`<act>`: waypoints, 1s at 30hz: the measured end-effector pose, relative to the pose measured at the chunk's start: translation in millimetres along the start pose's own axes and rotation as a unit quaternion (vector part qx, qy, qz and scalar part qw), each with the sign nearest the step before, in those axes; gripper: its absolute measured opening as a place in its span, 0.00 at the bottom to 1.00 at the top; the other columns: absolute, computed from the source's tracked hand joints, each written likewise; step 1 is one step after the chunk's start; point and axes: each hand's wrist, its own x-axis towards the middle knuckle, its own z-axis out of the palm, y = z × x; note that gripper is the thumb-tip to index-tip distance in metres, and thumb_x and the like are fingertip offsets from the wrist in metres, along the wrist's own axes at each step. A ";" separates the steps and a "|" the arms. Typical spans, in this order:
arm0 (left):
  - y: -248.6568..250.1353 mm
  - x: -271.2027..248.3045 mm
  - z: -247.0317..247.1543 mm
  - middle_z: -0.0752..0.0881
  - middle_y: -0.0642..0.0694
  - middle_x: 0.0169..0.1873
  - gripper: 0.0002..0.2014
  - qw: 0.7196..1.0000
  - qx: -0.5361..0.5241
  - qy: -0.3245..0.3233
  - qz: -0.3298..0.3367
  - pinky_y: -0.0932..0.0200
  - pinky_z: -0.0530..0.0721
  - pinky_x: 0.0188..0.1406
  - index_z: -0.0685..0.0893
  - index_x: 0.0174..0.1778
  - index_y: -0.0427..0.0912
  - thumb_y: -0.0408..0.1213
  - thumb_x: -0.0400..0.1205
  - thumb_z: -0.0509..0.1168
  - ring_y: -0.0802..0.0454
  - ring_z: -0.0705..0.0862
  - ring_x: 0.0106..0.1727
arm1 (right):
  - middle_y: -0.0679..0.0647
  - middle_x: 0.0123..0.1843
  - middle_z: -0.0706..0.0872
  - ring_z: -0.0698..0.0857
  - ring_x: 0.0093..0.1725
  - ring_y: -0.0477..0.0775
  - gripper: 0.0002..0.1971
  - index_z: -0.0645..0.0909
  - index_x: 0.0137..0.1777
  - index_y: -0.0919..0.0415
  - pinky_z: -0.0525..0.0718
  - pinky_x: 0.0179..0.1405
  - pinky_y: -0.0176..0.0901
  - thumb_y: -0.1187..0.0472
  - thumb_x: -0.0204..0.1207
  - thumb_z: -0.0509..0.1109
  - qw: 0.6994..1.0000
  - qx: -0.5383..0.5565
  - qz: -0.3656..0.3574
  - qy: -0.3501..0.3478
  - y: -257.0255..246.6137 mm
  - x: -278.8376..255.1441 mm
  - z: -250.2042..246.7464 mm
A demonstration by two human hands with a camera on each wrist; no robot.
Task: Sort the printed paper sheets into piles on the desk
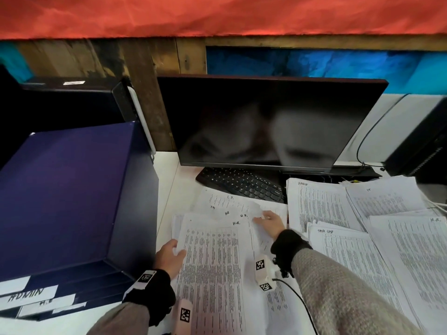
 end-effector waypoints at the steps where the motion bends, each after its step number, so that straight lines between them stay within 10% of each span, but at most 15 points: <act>1: -1.1 0.3 -0.4 0.82 0.30 0.58 0.14 1.000 0.002 0.000 -0.002 0.46 0.80 0.61 0.77 0.55 0.29 0.36 0.80 0.66 0.33 0.81 0.60 | 0.55 0.62 0.81 0.83 0.53 0.55 0.17 0.78 0.67 0.57 0.77 0.56 0.42 0.62 0.79 0.67 0.999 -0.014 -0.032 -0.006 -0.5 -5.0 7.2; 3: -1.9 0.9 -1.5 0.83 0.31 0.58 0.14 1.000 0.007 0.000 -0.003 0.47 0.80 0.60 0.78 0.57 0.30 0.36 0.80 0.66 0.34 0.82 0.59 | 0.50 0.62 0.82 0.80 0.45 0.45 0.15 0.82 0.62 0.41 0.73 0.63 0.51 0.56 0.80 0.61 0.991 -0.103 -0.086 0.015 7.0 -9.2 22.4; 7: -0.2 0.2 -2.3 0.83 0.32 0.59 0.15 1.000 0.007 0.001 -0.004 0.47 0.80 0.60 0.78 0.59 0.30 0.36 0.80 0.65 0.35 0.82 0.60 | 0.46 0.71 0.79 0.76 0.71 0.49 0.21 0.70 0.75 0.39 0.42 0.77 0.69 0.58 0.84 0.55 0.935 -0.319 -0.145 0.052 17.8 -22.8 32.7; 17: 10.2 -10.9 -4.2 0.78 0.35 0.68 0.17 0.999 -0.030 0.027 0.006 0.49 0.77 0.68 0.75 0.68 0.35 0.32 0.83 0.62 0.38 0.78 0.67 | 0.45 0.76 0.71 0.64 0.77 0.50 0.21 0.70 0.74 0.37 0.41 0.78 0.68 0.55 0.82 0.60 0.930 -0.306 -0.174 0.102 18.1 -36.8 21.8; 21: 46.0 -31.0 -18.0 0.76 0.40 0.70 0.20 0.991 -0.075 0.068 0.090 0.57 0.71 0.66 0.69 0.75 0.39 0.30 0.85 0.58 0.43 0.75 0.71 | 0.55 0.81 0.62 0.63 0.79 0.55 0.37 0.55 0.83 0.49 0.57 0.79 0.61 0.49 0.77 0.69 0.967 -0.158 -0.139 0.145 20.8 -38.5 9.0; 25: 88.0 -46.2 -37.3 0.81 0.59 0.55 0.18 0.967 -0.177 0.059 0.175 0.57 0.79 0.60 0.69 0.69 0.47 0.27 0.85 0.57 0.52 0.82 0.61 | 0.57 0.80 0.63 0.66 0.78 0.58 0.50 0.47 0.84 0.52 0.64 0.78 0.55 0.53 0.71 0.78 0.989 0.143 -0.042 0.004 9.5 -51.9 -8.1; 30: 125.3 -62.3 -48.4 0.71 0.72 0.56 0.34 0.931 -0.273 0.029 0.242 0.68 0.70 0.64 0.51 0.82 0.60 0.26 0.86 0.55 0.90 0.69 0.54 | 0.58 0.65 0.85 0.85 0.62 0.59 0.26 0.72 0.74 0.62 0.82 0.62 0.53 0.66 0.76 0.71 0.950 0.272 -0.038 -0.150 -23.1 -68.9 -20.5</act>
